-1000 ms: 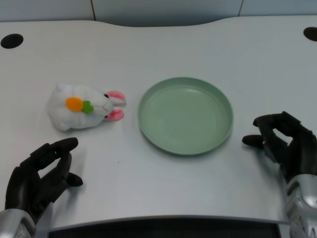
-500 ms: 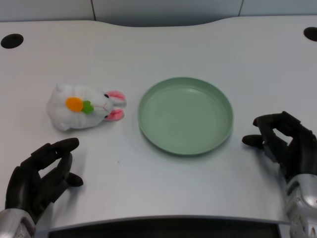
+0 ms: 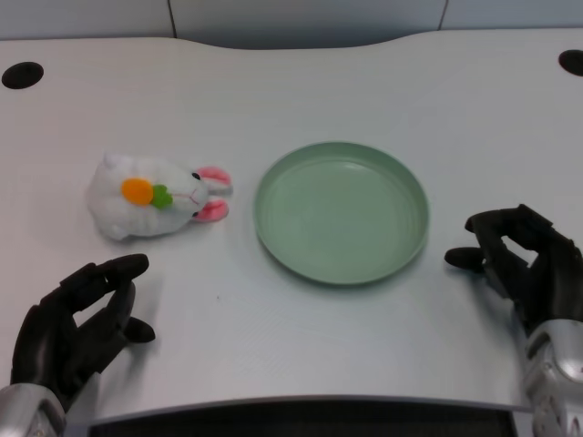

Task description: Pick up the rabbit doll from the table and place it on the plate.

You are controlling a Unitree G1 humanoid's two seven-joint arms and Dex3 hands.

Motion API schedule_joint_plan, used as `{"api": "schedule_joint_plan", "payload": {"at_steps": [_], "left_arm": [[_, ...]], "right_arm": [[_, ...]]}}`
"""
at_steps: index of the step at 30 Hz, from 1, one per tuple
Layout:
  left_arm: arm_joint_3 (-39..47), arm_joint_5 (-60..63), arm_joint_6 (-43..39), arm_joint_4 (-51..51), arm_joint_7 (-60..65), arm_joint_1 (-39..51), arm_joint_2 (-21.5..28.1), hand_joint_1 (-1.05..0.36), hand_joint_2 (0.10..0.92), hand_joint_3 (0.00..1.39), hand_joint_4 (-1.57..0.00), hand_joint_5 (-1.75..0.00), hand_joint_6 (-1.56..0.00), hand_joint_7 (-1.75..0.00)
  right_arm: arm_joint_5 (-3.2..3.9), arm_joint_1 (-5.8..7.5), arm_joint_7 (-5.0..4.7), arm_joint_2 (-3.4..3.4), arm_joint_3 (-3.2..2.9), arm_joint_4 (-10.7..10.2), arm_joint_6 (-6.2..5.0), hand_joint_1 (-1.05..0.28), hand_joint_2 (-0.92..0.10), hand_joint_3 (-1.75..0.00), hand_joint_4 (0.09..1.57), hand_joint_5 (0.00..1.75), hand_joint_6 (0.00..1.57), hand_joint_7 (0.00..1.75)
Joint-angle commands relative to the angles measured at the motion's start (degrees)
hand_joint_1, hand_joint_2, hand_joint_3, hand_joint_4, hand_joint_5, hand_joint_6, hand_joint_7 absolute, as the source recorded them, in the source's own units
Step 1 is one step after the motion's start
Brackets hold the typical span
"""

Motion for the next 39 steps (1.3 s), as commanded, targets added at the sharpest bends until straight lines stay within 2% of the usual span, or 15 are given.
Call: {"api": "schedule_joint_plan", "payload": {"at_steps": [1,4,10,11,13,14,17,18,20,21,24,28,33,35,39], "left_arm": [[-0.23,-0.59,-4.14,-0.53,-2.06,2.07,-0.64,-0.49,0.921,0.5,-0.5,-1.51,-0.59,-0.58],[-0.09,-1.84,-7.41,-3.23,-4.01,2.6,-1.08,-0.5,0.921,0.48,-0.48,-1.54,-0.59,-0.59],[-0.83,1.1,-15.55,-5.34,-5.83,1.0,1.08,-0.47,0.921,0.47,-0.45,-1.6,-0.57,-0.62],[-1.13,2.37,-16.52,-5.14,-5.6,0.71,1.65,-0.47,0.921,0.47,-0.44,-1.6,-0.56,-0.62],[-1.44,3.74,-17.68,-4.75,-5.33,0.35,2.23,-0.48,0.921,0.46,-0.47,-1.5,-0.54,-0.59],[-1.82,5.43,-18.31,-4.56,-5.08,-0.61,3.23,-0.48,0.921,0.46,-0.48,-1.48,-0.54,-0.58],[-3.13,11.03,-20.42,-3.5,-4.94,-3.46,6.99,-0.48,0.921,0.41,-0.43,-1.25,-0.51,-0.43],[-3.59,12.87,-21.5,-2.88,-4.96,-4.23,8.26,-0.48,0.921,0.39,-0.4,-1.15,-0.5,-0.34],[-4.75,16.84,-23.34,-1.25,-4.61,-6.36,10.87,-0.49,0.921,0.38,-0.38,-1.09,-0.48,-0.29],[-5.62,19.64,-24.55,0.25,-4.14,-8.07,12.58,-0.47,0.921,0.24,-0.33,-0.96,-0.47,-0.2],[-8.55,28.45,-28.99,5.54,-1.51,-12.62,17.41,-0.49,0.921,0.07,-0.26,-0.73,-0.44,-0.07],[-11.94,37.73,-30.91,10.37,2.63,-16.91,21.61,-0.58,0.897,0.01,-0.27,-0.37,-0.37,0.0],[-16.28,45.91,-30.31,14.35,5.14,-22.12,24.97,-0.65,0.874,0.0,-0.2,-0.22,-0.26,0.0],[-17.59,47.41,-29.65,15.52,4.94,-23.89,25.69,-0.69,0.875,0.0,-0.17,-0.19,-0.23,0.0],[-19.98,49.51,-28.97,17.19,4.57,-26.44,26.65,-0.77,0.88,0.0,-0.07,-0.13,-0.15,0.0]], "right_arm": [[-0.09,0.28,-0.34,0.37,0.02,-0.55,0.04,-0.77,-0.92,-0.14,0.85,0.88,0.82,1.2],[-0.1,0.09,-0.34,0.25,0.07,-0.3,0.2,-0.78,-0.92,-0.14,0.85,0.89,0.82,1.2],[-0.24,-0.18,-0.39,0.2,0.17,0.26,-0.34,-0.77,-0.92,-0.14,0.84,0.89,0.81,1.21],[-0.29,-0.19,-0.62,0.22,0.19,0.07,0.08,-0.77,-0.92,-0.14,0.84,0.89,0.81,1.21],[-0.37,-0.21,-0.94,0.24,0.23,-0.17,0.6,-0.77,-0.92,-0.14,0.84,0.89,0.81,1.21],[-0.5,-0.21,-0.98,0.23,0.32,-0.11,0.35,-0.77,-0.92,-0.14,0.84,0.88,0.81,1.21],[-0.72,-0.24,-0.91,0.27,0.48,0.35,-0.67,-0.77,-0.92,-0.14,0.85,0.89,0.81,1.21],[-0.77,-0.27,-0.92,0.27,0.47,0.47,-0.76,-0.77,-0.92,-0.15,0.84,0.89,0.81,1.21],[-0.85,-0.32,-1.02,0.31,0.47,0.54,-0.65,-0.77,-0.92,-0.15,0.84,0.89,0.81,1.21],[-0.84,-0.3,-1.11,0.39,0.48,0.37,-0.32,-0.77,-0.92,-0.14,0.84,0.89,0.81,1.21],[-0.83,-0.31,-1.24,0.46,0.53,0.35,-0.09,-0.77,-0.92,-0.14,0.84,0.88,0.81,1.21],[-0.84,-0.31,-1.48,0.55,0.6,0.13,0.34,-0.77,-0.92,-0.14,0.84,0.88,0.81,1.21],[-0.34,-0.49,-0.93,0.91,0.53,0.59,-0.23,-0.77,-0.92,-0.13,0.86,0.89,0.82,1.22],[-0.38,-0.61,-0.91,1.01,0.52,0.94,-0.54,-0.77,-0.92,-0.13,0.85,0.89,0.82,1.21],[-0.5,-1.01,-1.18,1.11,0.49,1.5,-0.28,-0.76,-0.92,-0.14,0.84,0.88,0.82,1.2]]}}
